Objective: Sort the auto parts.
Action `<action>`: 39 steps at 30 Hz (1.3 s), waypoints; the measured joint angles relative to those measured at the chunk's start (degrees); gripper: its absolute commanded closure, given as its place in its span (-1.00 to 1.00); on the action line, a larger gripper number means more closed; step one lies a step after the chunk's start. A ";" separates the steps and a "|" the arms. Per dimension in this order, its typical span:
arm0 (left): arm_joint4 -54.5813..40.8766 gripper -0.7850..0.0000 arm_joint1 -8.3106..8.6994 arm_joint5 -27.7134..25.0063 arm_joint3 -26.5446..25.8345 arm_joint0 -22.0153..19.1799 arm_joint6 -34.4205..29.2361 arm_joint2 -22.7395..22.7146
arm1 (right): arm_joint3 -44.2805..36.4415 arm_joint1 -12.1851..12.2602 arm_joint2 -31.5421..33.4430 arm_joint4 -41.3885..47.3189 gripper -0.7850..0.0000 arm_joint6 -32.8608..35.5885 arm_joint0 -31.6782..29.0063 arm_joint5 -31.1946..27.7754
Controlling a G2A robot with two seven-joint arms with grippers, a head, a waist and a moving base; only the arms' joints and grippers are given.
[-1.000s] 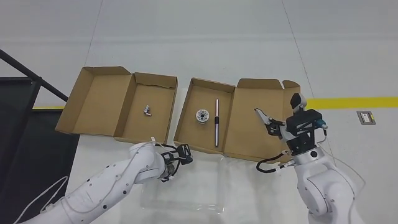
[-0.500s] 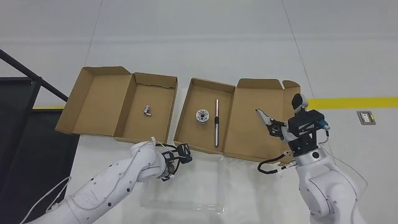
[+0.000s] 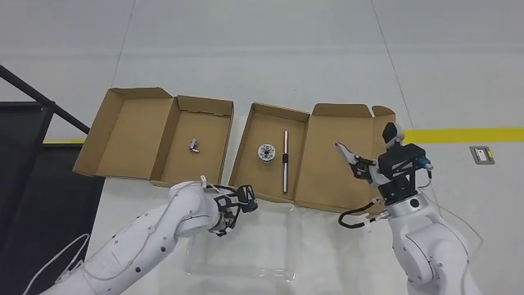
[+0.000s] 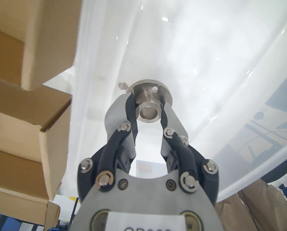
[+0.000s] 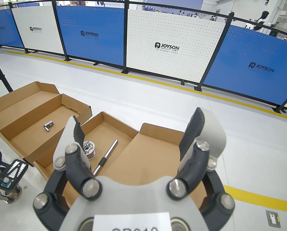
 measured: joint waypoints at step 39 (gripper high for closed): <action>-2.96 1.00 9.89 1.97 -6.40 17.12 12.58 -36.59 | 1.71 0.32 -6.11 -0.76 -1.00 5.39 6.93 0.12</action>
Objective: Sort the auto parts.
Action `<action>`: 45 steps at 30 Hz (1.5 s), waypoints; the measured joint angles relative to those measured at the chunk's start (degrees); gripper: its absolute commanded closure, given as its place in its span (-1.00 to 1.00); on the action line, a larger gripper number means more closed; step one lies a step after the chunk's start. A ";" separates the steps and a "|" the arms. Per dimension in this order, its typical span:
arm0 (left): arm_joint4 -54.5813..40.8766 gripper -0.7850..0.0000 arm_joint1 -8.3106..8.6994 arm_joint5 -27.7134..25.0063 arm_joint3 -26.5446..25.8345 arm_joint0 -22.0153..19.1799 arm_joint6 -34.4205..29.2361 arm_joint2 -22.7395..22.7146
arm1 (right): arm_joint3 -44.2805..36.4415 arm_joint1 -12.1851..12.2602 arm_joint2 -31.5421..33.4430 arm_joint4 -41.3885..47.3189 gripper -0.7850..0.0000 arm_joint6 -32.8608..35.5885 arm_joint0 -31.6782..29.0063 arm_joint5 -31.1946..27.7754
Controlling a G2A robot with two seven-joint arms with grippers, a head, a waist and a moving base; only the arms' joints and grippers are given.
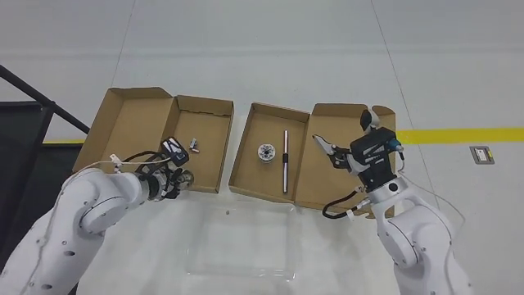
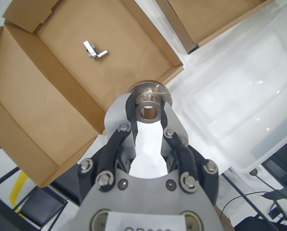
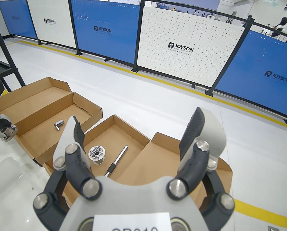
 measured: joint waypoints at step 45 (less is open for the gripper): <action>2.12 1.00 -17.90 -12.06 52.26 -31.23 9.05 25.28 | 0.00 0.00 0.00 0.00 -1.00 0.00 0.00 0.00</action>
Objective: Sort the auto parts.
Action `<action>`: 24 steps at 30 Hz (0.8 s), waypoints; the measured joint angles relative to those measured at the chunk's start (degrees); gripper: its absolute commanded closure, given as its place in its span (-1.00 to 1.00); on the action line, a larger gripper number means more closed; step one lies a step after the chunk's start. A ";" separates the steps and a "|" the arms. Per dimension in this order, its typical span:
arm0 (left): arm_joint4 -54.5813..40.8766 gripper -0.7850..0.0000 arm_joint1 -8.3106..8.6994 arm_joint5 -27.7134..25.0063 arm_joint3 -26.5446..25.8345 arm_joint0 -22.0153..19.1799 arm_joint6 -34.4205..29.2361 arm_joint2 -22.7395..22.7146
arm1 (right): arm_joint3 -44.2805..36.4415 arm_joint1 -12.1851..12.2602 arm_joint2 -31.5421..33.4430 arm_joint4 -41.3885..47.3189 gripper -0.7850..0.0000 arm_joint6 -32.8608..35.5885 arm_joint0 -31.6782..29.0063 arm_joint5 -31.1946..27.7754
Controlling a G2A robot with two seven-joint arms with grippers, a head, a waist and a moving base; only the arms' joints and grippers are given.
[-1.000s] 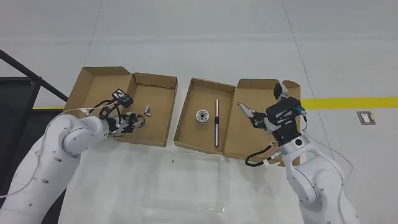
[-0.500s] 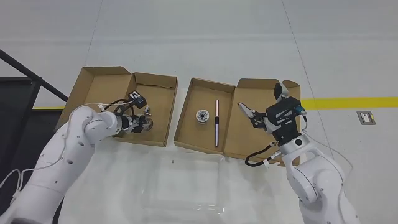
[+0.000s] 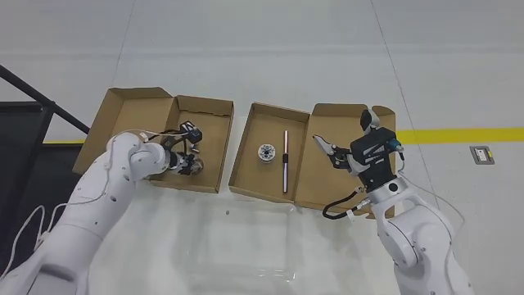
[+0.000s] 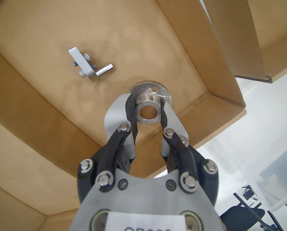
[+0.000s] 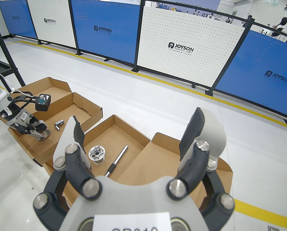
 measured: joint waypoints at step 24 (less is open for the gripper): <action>0.53 -0.47 -3.78 -4.58 7.43 -3.69 0.20 -3.28 | 0.00 0.00 0.00 0.00 -1.00 0.00 0.00 0.00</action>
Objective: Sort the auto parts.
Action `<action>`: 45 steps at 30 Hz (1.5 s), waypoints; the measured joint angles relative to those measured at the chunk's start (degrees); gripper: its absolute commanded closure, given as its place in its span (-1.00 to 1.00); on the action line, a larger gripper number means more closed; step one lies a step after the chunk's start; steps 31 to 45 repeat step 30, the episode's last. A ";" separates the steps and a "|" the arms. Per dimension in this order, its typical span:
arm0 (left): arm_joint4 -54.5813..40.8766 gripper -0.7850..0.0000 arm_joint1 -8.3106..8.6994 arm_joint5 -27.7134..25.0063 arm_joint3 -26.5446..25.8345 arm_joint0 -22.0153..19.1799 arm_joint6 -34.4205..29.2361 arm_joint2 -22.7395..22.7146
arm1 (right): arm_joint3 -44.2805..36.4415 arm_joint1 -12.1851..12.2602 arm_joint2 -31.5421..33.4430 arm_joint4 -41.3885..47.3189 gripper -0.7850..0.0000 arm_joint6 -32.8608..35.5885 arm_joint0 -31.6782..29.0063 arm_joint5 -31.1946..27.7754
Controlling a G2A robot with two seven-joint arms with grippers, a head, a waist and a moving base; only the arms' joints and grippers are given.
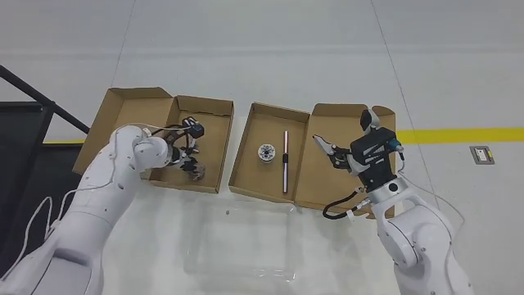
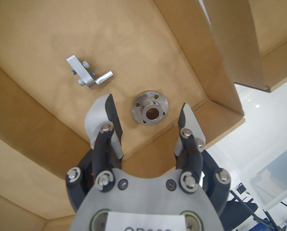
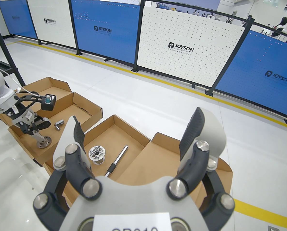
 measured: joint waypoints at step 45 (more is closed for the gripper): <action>-33.94 -1.00 14.63 -13.81 -51.71 44.98 9.99 -50.51 | 0.00 0.00 0.00 0.00 -1.00 0.00 0.00 0.00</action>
